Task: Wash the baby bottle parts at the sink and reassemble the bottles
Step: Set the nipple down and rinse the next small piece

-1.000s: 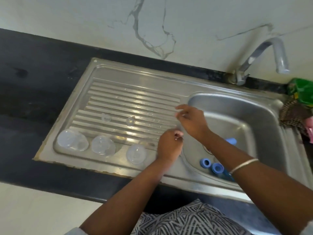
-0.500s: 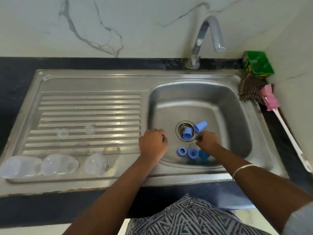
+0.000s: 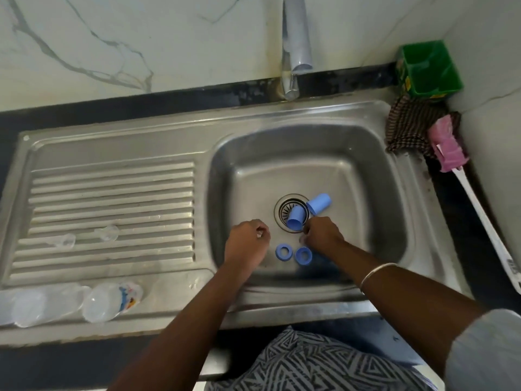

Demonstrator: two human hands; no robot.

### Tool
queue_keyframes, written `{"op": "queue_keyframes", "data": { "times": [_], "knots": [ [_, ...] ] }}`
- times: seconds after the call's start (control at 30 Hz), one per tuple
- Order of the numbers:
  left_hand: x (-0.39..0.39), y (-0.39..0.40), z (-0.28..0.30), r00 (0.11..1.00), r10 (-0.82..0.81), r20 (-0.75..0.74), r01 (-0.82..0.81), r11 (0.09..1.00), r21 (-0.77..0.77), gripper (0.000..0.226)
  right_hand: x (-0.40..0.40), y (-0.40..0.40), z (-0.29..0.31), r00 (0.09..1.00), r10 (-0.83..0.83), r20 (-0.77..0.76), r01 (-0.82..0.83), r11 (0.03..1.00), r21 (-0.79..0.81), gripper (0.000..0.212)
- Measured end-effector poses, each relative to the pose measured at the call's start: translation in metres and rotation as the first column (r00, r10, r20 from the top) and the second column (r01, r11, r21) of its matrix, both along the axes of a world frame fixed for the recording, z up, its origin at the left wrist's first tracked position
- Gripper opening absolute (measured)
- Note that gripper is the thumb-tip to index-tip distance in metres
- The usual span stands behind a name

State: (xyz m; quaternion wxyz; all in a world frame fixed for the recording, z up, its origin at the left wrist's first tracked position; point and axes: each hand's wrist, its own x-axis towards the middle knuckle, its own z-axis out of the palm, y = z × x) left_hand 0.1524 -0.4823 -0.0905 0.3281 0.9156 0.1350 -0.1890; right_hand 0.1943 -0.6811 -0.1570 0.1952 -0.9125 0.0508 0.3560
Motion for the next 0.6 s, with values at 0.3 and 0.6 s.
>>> {"op": "queue_keyframes", "data": {
  "times": [0.3, 0.6],
  "knots": [
    [0.007, -0.022, -0.014, 0.995, 0.067, -0.079, -0.071, 0.996, -0.050, 0.015, 0.003, -0.018, -0.011, 0.996, 0.086, 0.025, -0.088, 0.991, 0.096, 0.024],
    [0.020, -0.048, -0.006, 0.986, 0.119, -0.117, -0.150, 0.940, -0.306, 0.018, 0.003, -0.027, 0.032, 0.939, -0.342, 0.030, 0.273, 0.798, 0.537, 0.024]
  ]
}}
